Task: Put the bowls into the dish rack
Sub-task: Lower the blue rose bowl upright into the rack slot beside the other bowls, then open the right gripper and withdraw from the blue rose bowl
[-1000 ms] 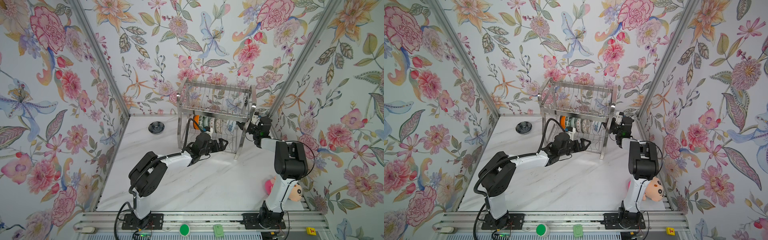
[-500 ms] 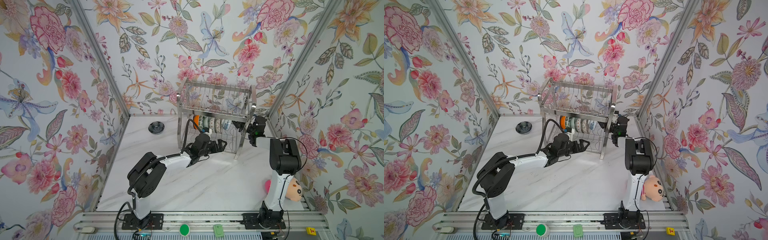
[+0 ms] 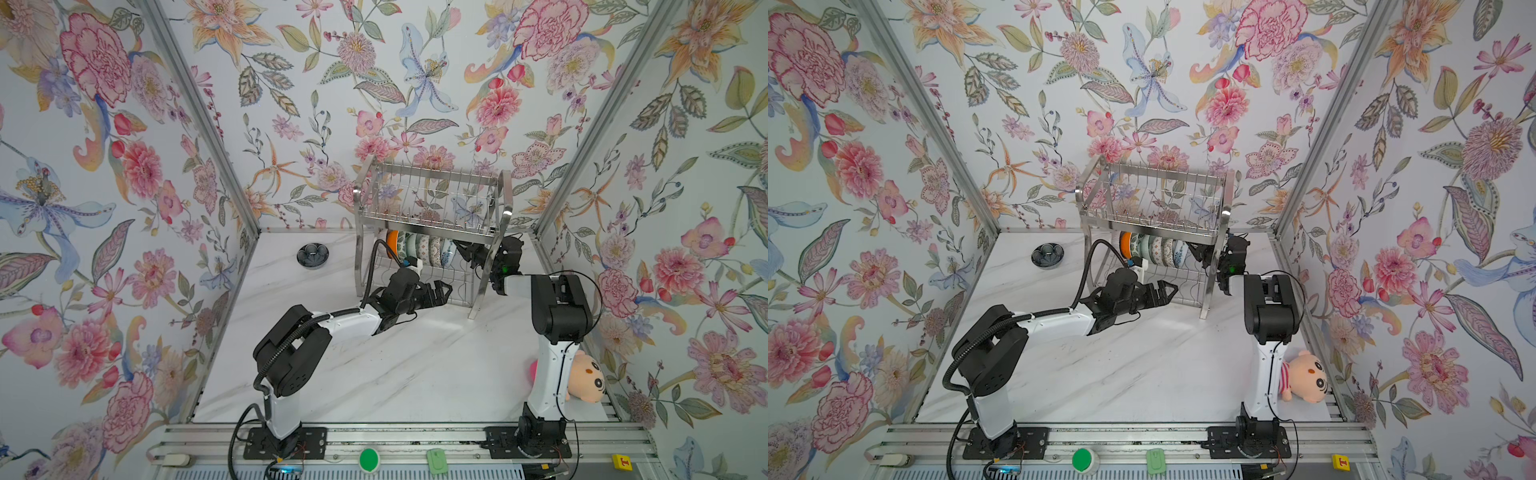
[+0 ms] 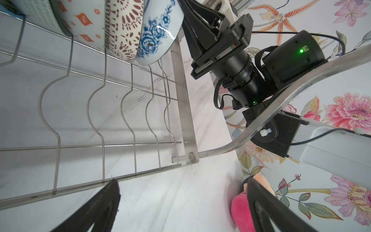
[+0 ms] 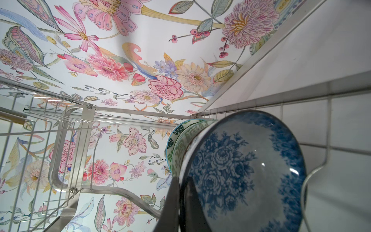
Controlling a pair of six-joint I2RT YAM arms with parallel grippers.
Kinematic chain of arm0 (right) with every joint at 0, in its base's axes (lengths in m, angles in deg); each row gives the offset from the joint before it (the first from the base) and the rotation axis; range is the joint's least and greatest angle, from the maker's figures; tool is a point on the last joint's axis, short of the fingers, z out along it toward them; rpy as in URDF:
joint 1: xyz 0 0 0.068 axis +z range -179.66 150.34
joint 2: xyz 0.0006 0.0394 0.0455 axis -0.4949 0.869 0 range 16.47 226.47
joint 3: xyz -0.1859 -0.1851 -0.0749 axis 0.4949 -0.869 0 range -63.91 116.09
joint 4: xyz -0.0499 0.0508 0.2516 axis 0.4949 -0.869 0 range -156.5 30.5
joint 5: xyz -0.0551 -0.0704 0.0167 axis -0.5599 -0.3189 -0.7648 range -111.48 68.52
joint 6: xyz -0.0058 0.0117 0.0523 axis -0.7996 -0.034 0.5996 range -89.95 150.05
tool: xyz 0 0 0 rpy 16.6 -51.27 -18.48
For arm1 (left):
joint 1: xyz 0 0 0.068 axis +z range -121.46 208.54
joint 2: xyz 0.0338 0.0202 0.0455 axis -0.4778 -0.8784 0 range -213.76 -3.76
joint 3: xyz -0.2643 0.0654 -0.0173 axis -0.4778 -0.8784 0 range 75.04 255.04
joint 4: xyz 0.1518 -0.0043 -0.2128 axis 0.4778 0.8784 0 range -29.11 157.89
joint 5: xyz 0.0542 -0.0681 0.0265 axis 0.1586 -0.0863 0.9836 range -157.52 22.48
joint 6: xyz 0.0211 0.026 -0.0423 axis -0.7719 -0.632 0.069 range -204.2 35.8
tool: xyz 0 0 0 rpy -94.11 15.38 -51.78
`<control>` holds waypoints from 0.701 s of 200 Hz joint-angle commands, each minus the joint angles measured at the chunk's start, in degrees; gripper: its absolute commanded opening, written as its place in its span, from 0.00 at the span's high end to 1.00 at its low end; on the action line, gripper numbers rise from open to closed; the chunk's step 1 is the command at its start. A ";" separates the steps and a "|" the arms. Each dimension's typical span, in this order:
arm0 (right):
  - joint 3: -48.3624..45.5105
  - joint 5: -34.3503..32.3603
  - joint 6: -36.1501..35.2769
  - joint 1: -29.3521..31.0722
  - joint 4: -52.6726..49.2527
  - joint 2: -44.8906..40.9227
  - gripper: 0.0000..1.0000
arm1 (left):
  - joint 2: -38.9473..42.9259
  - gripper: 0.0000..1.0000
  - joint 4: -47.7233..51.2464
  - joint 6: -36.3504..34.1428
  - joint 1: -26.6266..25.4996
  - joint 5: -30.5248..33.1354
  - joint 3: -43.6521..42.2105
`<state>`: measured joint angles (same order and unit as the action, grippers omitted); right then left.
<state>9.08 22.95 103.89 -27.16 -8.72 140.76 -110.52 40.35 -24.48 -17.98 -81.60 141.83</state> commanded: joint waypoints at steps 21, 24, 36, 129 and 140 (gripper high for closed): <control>1.48 0.76 -3.91 0.13 -0.73 -1.06 1.00 | 2.83 0.01 1.11 -1.78 -0.48 1.69 -0.77; 1.50 0.79 -4.53 0.12 -1.51 -1.21 1.00 | 2.86 0.01 1.11 -1.80 -0.50 1.69 -0.82; 1.54 0.34 -7.19 0.13 -4.86 -2.08 1.00 | 2.78 0.01 0.96 -1.72 -0.50 1.78 -0.88; 1.56 -0.35 -12.98 0.11 -12.12 -3.44 0.91 | 3.84 0.01 0.93 -1.53 -0.52 2.22 -1.74; 1.70 -0.17 -12.55 0.05 -11.87 -3.36 0.88 | 4.00 0.01 0.91 -1.54 -0.59 2.22 -1.88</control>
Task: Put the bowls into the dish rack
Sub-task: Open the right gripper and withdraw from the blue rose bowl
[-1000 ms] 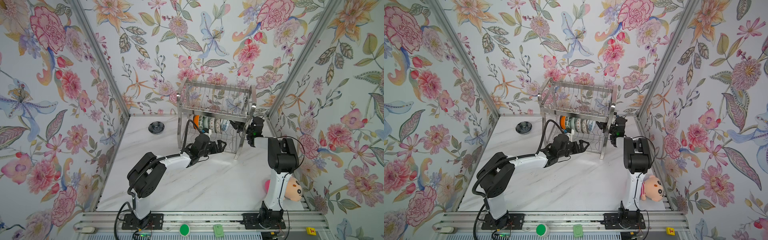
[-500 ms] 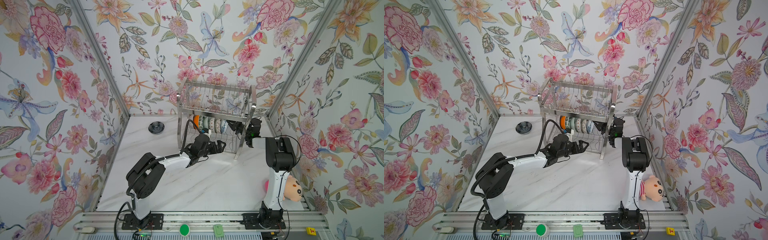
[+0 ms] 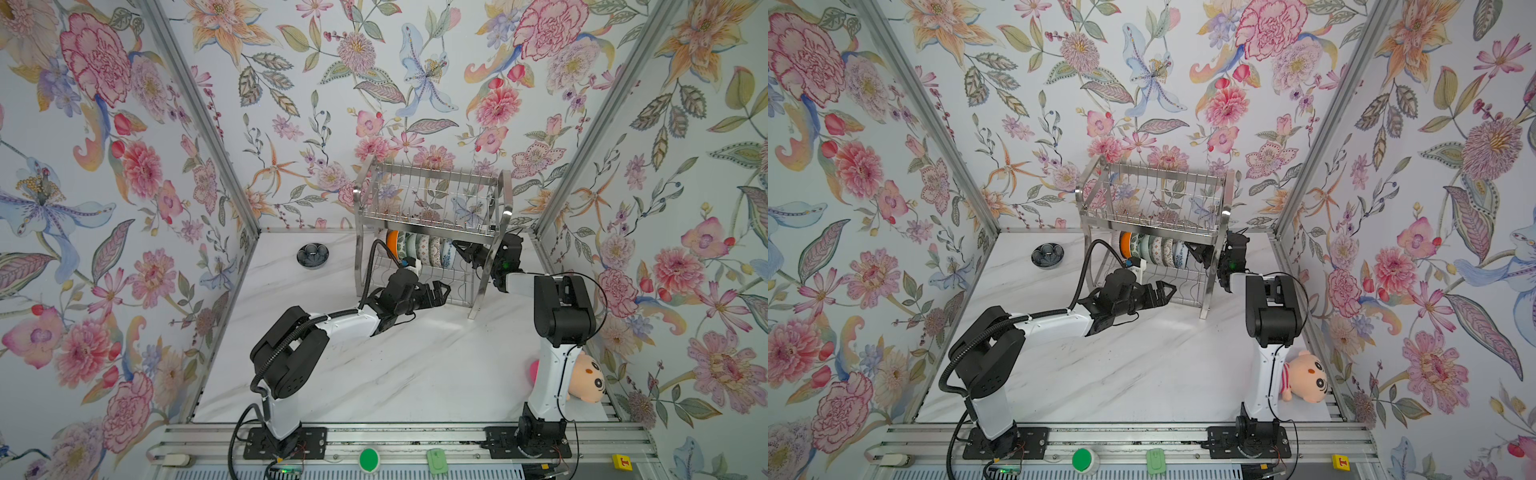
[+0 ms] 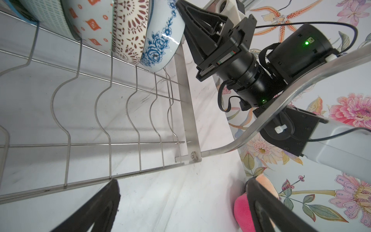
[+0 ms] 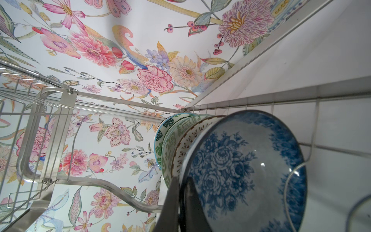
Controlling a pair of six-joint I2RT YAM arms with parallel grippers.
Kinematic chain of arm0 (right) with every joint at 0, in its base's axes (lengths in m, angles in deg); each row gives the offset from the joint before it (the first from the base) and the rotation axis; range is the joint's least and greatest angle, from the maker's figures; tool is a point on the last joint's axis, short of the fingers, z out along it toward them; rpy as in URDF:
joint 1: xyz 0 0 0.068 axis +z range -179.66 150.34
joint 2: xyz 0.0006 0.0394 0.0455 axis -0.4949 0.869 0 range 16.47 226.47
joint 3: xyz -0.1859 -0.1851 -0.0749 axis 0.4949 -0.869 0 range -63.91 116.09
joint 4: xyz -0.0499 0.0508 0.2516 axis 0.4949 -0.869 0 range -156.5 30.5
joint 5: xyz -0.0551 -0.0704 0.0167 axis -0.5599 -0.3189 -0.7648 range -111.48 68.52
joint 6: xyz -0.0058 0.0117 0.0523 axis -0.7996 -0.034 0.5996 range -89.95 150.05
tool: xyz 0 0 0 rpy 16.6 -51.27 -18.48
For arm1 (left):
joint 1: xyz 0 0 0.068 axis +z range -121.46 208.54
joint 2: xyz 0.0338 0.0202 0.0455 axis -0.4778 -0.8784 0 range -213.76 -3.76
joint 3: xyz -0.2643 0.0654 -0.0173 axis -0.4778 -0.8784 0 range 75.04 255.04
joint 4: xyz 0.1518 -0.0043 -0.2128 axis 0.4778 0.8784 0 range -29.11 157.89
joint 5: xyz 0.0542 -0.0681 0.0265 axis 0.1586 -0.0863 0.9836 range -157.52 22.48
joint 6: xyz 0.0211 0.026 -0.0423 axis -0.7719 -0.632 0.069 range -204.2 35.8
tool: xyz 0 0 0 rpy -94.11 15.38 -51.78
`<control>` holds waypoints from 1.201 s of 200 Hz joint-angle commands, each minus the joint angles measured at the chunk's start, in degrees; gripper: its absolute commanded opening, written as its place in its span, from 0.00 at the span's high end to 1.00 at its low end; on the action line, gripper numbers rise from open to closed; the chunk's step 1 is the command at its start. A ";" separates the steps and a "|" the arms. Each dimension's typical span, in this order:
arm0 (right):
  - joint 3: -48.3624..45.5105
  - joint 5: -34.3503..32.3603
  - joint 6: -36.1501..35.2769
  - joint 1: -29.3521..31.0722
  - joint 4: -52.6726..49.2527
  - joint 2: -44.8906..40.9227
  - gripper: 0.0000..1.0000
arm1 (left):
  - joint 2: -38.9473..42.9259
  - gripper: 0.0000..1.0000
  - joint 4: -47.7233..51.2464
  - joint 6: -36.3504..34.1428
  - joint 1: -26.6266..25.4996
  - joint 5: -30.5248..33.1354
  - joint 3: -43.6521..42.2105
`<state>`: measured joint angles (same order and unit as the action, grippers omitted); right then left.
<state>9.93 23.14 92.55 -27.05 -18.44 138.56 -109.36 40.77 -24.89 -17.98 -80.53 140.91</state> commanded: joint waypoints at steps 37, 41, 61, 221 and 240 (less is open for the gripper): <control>1.18 0.14 -0.20 -0.02 -1.37 -1.00 0.85 | 3.30 0.01 0.52 -1.21 -0.62 1.41 -1.36; 1.19 0.20 -0.19 0.02 -1.42 -1.02 0.84 | 3.30 0.01 0.52 -1.21 -0.65 1.41 -1.36; 0.95 0.20 0.14 -0.06 -1.04 -1.02 0.84 | 3.37 0.01 0.52 -1.18 -0.64 1.42 -1.47; -3.93 1.87 1.77 -3.99 1.90 -5.50 0.70 | 4.31 0.01 1.47 -1.53 -0.94 2.36 -1.85; -5.85 1.71 1.50 -5.22 1.87 -7.35 0.66 | 4.76 0.01 2.00 -1.89 -0.88 2.72 -2.02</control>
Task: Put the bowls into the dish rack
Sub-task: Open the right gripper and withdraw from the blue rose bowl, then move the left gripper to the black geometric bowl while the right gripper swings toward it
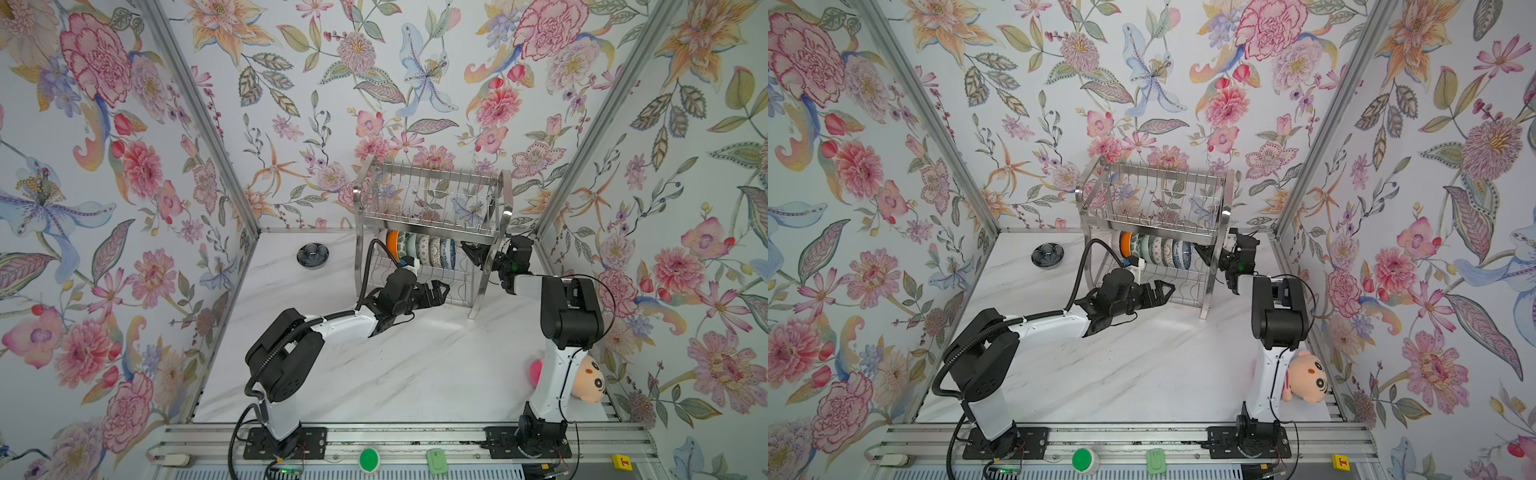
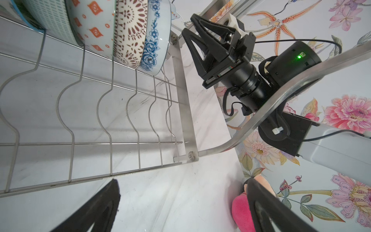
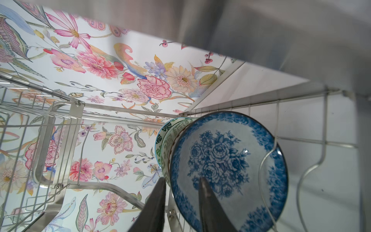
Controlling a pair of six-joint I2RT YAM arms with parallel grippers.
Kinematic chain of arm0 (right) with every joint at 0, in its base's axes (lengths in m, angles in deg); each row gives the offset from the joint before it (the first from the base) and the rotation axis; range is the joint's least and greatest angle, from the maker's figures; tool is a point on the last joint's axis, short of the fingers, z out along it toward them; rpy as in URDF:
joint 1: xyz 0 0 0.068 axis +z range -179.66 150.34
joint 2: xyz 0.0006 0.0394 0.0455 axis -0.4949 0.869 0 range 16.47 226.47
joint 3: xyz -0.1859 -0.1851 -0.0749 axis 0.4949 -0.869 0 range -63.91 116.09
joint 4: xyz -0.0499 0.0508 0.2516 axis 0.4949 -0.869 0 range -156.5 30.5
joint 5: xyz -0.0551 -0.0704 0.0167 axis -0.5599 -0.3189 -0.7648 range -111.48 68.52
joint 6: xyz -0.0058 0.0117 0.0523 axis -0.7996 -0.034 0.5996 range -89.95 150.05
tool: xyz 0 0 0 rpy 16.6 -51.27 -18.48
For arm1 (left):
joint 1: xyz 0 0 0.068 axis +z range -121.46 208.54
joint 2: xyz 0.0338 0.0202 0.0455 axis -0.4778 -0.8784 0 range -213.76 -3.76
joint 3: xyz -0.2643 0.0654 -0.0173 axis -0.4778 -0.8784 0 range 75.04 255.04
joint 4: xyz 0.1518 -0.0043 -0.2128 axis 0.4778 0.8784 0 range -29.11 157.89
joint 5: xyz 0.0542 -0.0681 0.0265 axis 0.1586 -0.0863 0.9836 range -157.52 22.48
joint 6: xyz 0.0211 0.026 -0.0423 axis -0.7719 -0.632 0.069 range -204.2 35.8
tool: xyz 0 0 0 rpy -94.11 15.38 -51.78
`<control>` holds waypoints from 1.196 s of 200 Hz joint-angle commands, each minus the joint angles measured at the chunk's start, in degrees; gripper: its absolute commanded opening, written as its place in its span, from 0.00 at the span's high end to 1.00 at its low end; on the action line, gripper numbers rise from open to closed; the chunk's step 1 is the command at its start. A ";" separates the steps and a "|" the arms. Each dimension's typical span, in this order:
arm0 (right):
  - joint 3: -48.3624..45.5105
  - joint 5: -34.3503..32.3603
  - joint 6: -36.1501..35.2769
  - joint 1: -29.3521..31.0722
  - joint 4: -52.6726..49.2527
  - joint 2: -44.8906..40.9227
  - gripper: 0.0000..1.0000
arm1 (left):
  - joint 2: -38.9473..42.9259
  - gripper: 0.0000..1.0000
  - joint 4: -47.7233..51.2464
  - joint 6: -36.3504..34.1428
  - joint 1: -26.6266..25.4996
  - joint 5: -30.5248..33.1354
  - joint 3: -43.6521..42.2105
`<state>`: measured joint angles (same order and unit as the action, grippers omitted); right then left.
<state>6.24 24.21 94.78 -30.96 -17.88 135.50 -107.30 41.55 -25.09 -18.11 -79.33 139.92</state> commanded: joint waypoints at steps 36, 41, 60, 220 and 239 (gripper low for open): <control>-7.32 -0.85 -1.19 -4.63 1.22 -9.68 0.63 | 3.60 0.01 2.58 -2.22 -0.81 1.88 -1.21; -8.18 -1.15 -1.18 -5.28 0.97 -10.71 0.61 | 3.81 0.01 2.77 -2.32 -0.83 1.96 -1.29; -10.97 -2.41 -2.37 -7.38 -1.44 -14.62 0.61 | 4.99 0.01 3.40 -2.84 -0.69 2.57 -1.79; -15.86 -25.42 -29.66 -2.82 -52.25 -55.41 0.01 | 28.62 0.01 17.91 -11.99 12.55 0.66 -16.53; -16.29 -29.65 -31.93 2.42 -55.07 -57.68 0.01 | 30.89 0.01 20.53 -13.36 18.10 -1.78 -17.64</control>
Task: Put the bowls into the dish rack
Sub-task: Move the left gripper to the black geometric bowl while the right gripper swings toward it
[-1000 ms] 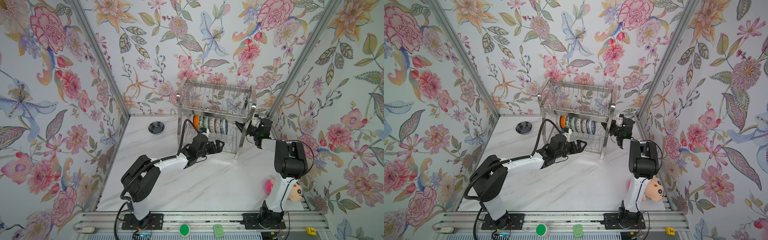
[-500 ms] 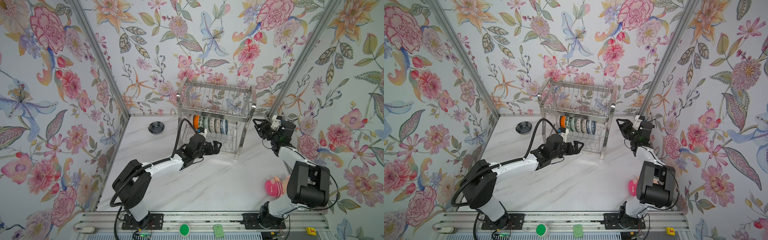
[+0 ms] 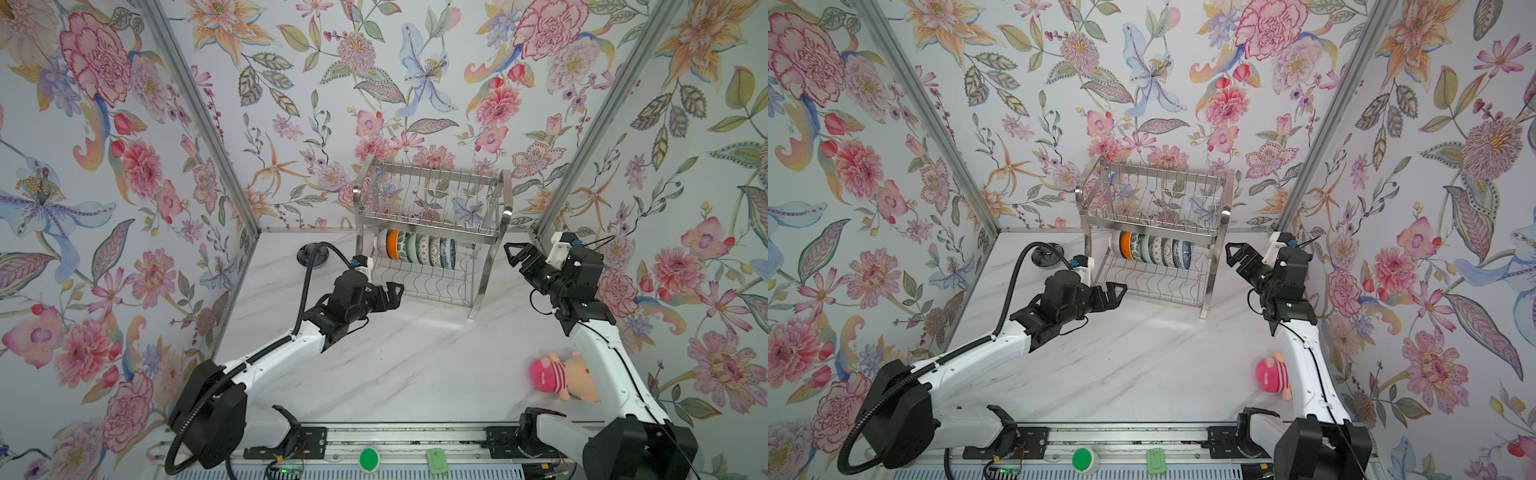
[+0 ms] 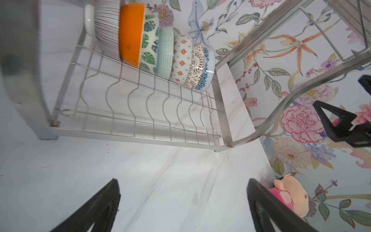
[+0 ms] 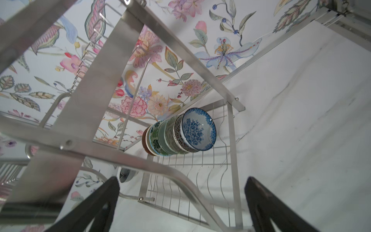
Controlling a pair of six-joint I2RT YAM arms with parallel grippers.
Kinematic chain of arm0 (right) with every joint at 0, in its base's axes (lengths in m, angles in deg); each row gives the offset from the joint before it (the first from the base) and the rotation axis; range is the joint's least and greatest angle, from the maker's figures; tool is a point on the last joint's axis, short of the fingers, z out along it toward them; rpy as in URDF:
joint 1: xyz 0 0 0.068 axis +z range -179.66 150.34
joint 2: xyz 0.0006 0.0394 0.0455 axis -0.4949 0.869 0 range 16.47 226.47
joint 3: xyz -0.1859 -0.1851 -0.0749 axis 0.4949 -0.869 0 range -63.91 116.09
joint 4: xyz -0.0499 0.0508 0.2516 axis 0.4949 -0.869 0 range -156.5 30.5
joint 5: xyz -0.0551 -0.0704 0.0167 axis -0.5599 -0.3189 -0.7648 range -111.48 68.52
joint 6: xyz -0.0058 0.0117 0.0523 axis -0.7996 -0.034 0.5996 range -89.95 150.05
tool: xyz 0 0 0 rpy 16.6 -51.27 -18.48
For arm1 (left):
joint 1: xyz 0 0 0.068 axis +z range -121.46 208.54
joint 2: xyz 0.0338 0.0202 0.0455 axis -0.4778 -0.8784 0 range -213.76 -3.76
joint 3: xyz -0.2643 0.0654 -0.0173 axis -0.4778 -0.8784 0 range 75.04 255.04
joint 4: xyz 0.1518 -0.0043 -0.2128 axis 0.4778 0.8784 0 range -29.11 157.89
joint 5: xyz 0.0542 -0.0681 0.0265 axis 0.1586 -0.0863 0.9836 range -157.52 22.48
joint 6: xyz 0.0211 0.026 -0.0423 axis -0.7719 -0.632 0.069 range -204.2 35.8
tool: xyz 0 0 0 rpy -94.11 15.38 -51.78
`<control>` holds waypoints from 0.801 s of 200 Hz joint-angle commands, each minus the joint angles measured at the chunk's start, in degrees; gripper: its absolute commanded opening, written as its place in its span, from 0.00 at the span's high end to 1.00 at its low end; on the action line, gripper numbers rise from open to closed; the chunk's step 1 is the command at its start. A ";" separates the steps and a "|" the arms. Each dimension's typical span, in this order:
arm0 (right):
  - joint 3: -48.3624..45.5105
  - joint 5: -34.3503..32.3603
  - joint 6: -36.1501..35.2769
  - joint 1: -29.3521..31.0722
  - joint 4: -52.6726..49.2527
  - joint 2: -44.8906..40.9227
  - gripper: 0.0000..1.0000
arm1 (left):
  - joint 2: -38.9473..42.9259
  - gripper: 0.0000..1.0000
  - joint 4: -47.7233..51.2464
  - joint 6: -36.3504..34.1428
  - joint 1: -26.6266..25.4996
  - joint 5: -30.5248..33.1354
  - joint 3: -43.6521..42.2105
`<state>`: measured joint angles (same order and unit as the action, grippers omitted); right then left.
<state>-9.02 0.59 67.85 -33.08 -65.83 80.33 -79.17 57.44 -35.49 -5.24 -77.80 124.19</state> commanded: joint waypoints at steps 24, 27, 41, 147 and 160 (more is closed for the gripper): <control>-1.40 -13.93 -7.67 13.53 -9.58 -4.29 0.01 | 5.79 0.01 6.10 -4.01 11.53 -5.06 -3.03; -1.39 -15.15 -8.02 14.82 -9.84 -4.41 0.01 | 6.00 0.01 6.13 -3.98 12.39 -5.36 -3.15; -1.73 -21.09 -9.30 21.20 -10.51 -4.96 0.01 | 6.56 0.01 6.08 -3.68 16.29 -6.11 -3.85; 9.26 -33.02 -21.11 50.92 -2.16 17.41 0.01 | -11.19 0.01 -14.75 6.69 38.79 -14.06 -2.49; 11.46 -32.59 -21.88 51.53 -1.94 20.43 0.01 | -15.78 0.01 -16.74 7.60 39.89 -14.18 -0.79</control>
<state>-2.37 -30.89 49.71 17.43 -70.29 97.36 -89.01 46.67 -30.53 32.86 -90.54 119.84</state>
